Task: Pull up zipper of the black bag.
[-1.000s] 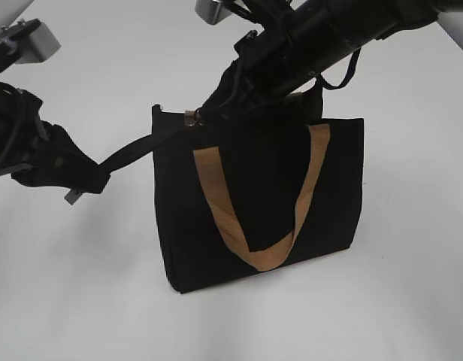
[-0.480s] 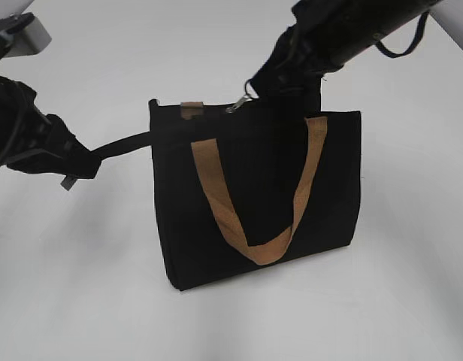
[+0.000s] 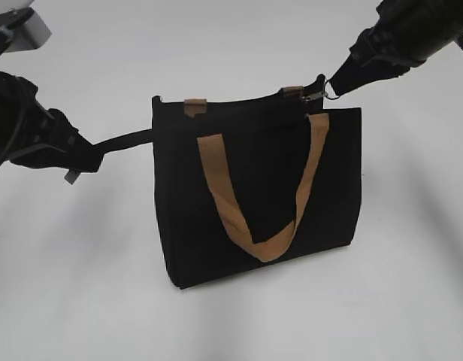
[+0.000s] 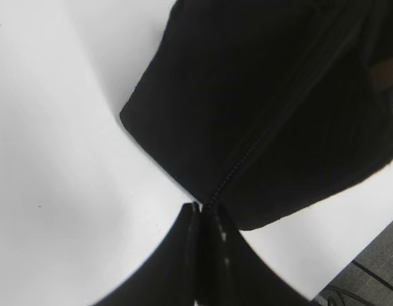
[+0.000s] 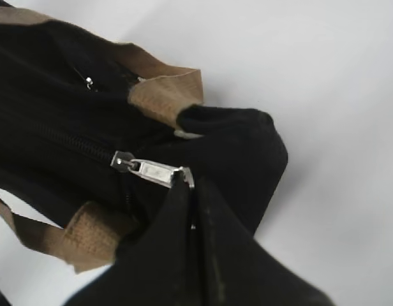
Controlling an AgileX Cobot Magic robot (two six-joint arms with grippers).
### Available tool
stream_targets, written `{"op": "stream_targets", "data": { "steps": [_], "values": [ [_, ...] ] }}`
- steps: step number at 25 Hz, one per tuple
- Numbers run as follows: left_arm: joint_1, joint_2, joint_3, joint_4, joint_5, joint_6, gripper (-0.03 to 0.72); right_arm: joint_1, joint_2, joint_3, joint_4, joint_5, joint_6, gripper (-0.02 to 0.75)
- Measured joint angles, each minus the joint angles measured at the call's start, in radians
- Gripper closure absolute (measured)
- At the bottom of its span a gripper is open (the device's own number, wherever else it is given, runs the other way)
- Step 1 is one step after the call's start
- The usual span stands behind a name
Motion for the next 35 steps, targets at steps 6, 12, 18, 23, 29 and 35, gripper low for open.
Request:
{"op": "stream_targets", "data": {
  "steps": [6, 12, 18, 23, 29, 35],
  "values": [
    [0.000, 0.000, 0.000, -0.007, -0.018, 0.000, 0.664, -0.022, -0.012, 0.000, -0.010, 0.069, 0.099, 0.648],
    [0.002, -0.054, 0.000, 0.020, 0.005, -0.021, 0.430, -0.034, -0.120, 0.005, -0.106, 0.171, 0.216, 0.296],
    [0.002, -0.246, 0.000, 0.177, 0.149, -0.234, 0.380, -0.034, -0.321, 0.185, -0.219, 0.217, 0.376, 0.247],
    [0.002, -0.489, 0.078, 0.356, 0.261, -0.416, 0.378, -0.034, -0.599, 0.467, -0.300, 0.208, 0.482, 0.243],
    [0.002, -0.871, 0.297, 0.388, 0.303, -0.456, 0.379, -0.034, -1.045, 0.745, -0.379, 0.201, 0.565, 0.242],
    [0.002, -1.202, 0.343, 0.458, 0.354, -0.460, 0.379, -0.034, -1.425, 0.888, -0.469, 0.202, 0.614, 0.242]
  ]
}}
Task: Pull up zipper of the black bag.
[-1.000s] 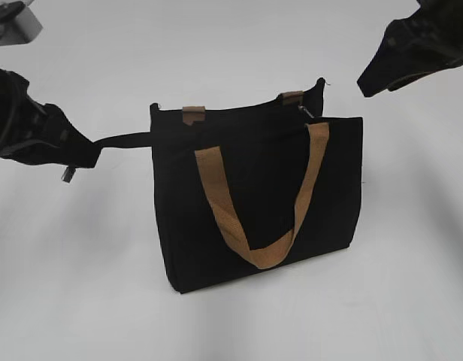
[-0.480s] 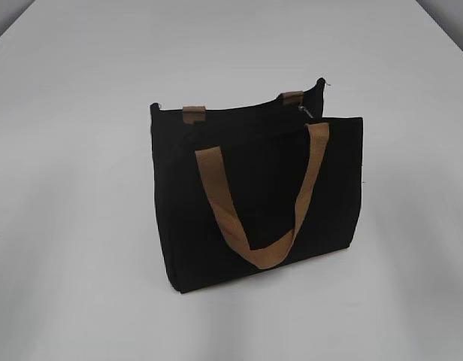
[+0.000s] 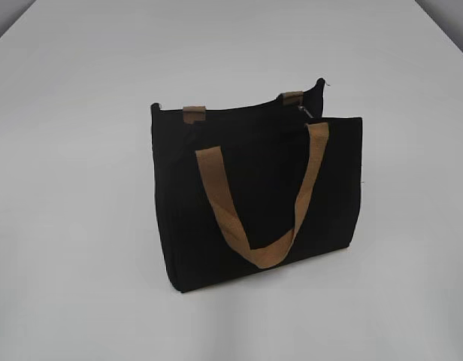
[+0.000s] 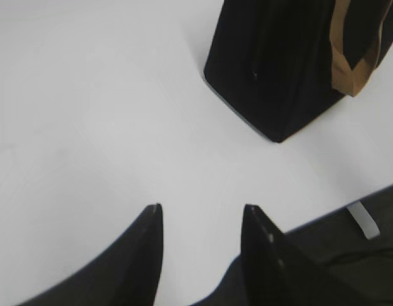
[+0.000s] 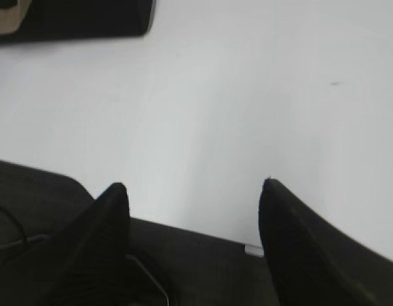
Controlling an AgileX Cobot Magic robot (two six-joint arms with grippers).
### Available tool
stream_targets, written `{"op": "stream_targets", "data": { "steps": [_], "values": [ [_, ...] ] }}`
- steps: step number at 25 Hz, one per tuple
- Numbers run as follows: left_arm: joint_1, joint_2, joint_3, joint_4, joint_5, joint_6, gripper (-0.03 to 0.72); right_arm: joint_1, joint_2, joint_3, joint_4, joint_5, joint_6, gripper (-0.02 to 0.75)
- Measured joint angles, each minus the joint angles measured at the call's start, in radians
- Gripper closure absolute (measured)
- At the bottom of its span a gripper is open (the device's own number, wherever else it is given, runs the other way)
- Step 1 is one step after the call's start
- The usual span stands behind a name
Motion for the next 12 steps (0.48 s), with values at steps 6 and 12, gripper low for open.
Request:
{"op": "stream_targets", "data": {
  "steps": [6, 12],
  "values": [
    [0.000, -0.173, 0.017, 0.039, 0.001, -0.004, 0.379, 0.000, -0.193, 0.003, -0.019, -0.004, 0.015, 0.242],
    [0.000, -0.179, 0.018, 0.033, 0.001, -0.007, 0.379, 0.000, -0.198, 0.003, -0.020, -0.006, 0.016, 0.242]
  ]
}}
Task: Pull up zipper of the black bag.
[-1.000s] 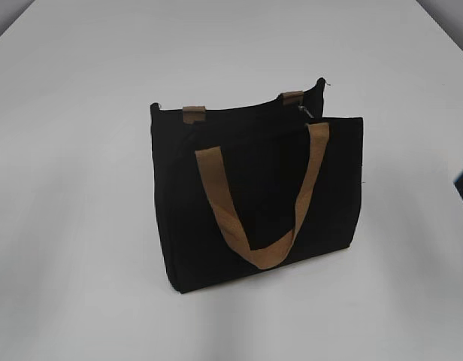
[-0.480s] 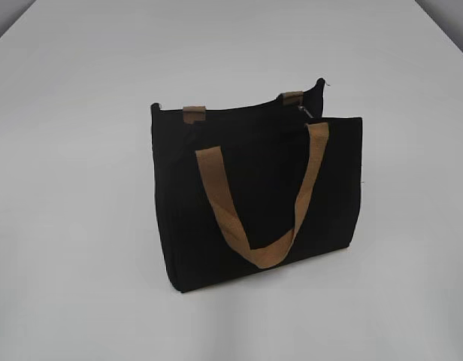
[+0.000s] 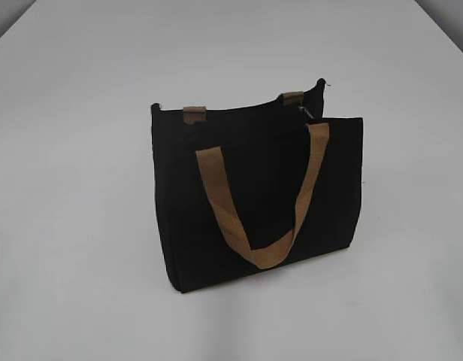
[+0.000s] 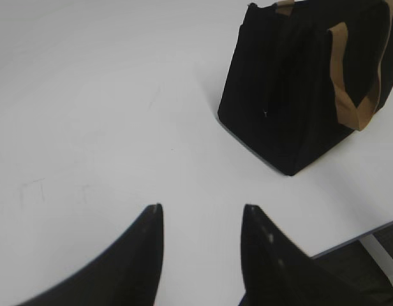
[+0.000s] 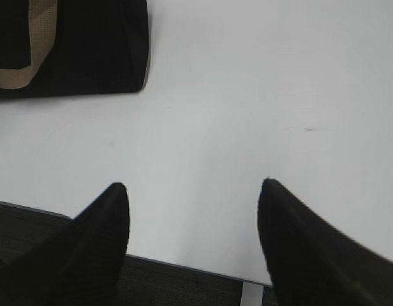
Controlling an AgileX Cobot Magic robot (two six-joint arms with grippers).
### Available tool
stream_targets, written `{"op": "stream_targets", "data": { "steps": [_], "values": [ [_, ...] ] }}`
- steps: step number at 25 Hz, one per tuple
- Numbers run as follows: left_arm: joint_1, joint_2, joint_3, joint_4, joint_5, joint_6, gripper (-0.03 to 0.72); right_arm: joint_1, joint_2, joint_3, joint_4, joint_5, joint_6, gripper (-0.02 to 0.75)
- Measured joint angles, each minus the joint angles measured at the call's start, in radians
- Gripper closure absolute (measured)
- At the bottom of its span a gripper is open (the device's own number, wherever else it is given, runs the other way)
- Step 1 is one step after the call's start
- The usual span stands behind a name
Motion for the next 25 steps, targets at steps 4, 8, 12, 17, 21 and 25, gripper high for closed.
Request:
{"op": "stream_targets", "data": {
  "steps": [4, 8, 12, 17, 21, 25],
  "values": [
    [0.000, 0.000, 0.000, 0.000, 0.000, -0.001, 0.379, 0.000, 0.000, 0.000, 0.000, 0.000, 0.000, 0.242],
    [0.000, 0.000, 0.000, 0.000, 0.000, -0.001, 0.379, 0.000, 0.000, 0.000, 0.000, 0.000, 0.000, 0.242],
    [0.000, 0.000, 0.000, 0.000, 0.000, -0.001, 0.379, 0.000, 0.000, 0.000, 0.000, 0.000, 0.000, 0.242],
    [0.000, 0.000, 0.000, 0.000, 0.000, -0.001, 0.379, 0.000, 0.000, 0.001, 0.000, 0.000, 0.000, 0.242],
    [0.049, 0.000, 0.000, 0.000, 0.000, -0.001, 0.379, -0.001, -0.001, 0.001, 0.001, 0.000, 0.000, 0.242],
    [0.189, -0.001, 0.000, 0.000, 0.000, -0.001, 0.381, -0.020, -0.012, 0.001, 0.001, 0.000, 0.000, 0.242]
  ]
}}
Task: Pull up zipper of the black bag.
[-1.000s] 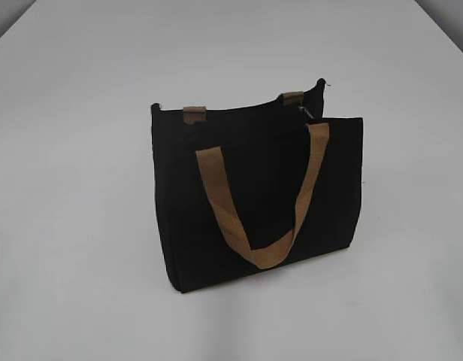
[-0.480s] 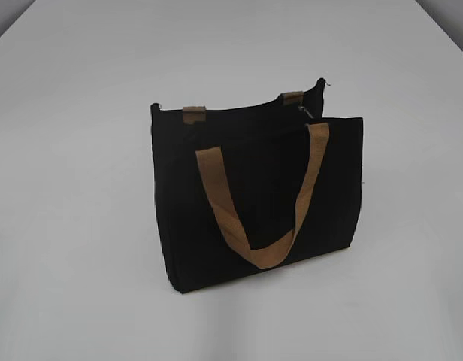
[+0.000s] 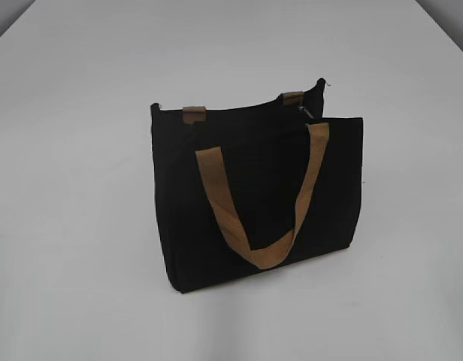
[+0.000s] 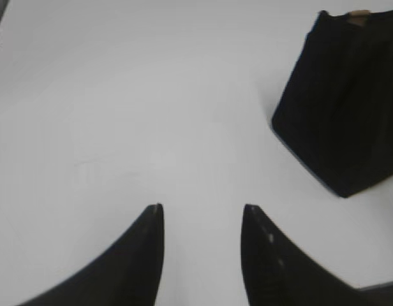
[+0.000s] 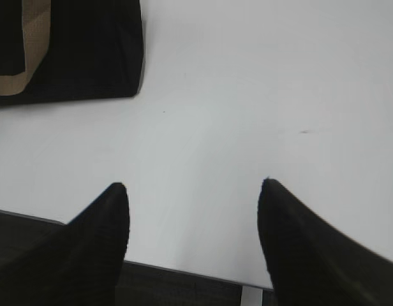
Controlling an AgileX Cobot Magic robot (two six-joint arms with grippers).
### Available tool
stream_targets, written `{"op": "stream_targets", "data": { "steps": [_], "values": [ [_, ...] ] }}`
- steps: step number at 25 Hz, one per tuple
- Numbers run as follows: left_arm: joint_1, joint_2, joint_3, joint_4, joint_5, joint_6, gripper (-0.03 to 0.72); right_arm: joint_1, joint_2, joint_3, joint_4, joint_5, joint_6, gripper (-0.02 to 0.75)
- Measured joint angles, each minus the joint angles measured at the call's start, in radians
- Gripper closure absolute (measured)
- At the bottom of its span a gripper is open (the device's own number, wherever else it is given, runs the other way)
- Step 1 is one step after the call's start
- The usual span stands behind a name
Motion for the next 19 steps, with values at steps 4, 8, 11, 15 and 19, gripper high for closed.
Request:
{"op": "stream_targets", "data": {
  "steps": [4, 8, 11, 15, 19],
  "values": [
    [0.078, 0.000, 0.000, 0.000, 0.000, 0.000, 0.403, -0.001, -0.075, 0.002, 0.001, -0.001, 0.000, 0.242],
    [0.069, 0.000, 0.000, -0.003, 0.000, 0.000, 0.425, -0.001, -0.092, 0.001, 0.002, -0.001, 0.000, 0.242],
    [0.048, 0.000, 0.000, -0.003, 0.000, 0.000, 0.428, -0.001, -0.092, 0.001, 0.003, -0.002, 0.000, 0.242],
    [0.032, 0.000, 0.000, -0.003, 0.000, 0.000, 0.431, -0.001, -0.092, 0.001, 0.003, -0.002, 0.000, 0.242],
    [0.032, 0.000, 0.000, -0.003, 0.000, 0.000, 0.442, -0.001, -0.092, 0.001, 0.003, -0.002, 0.000, 0.242]
  ]
}}
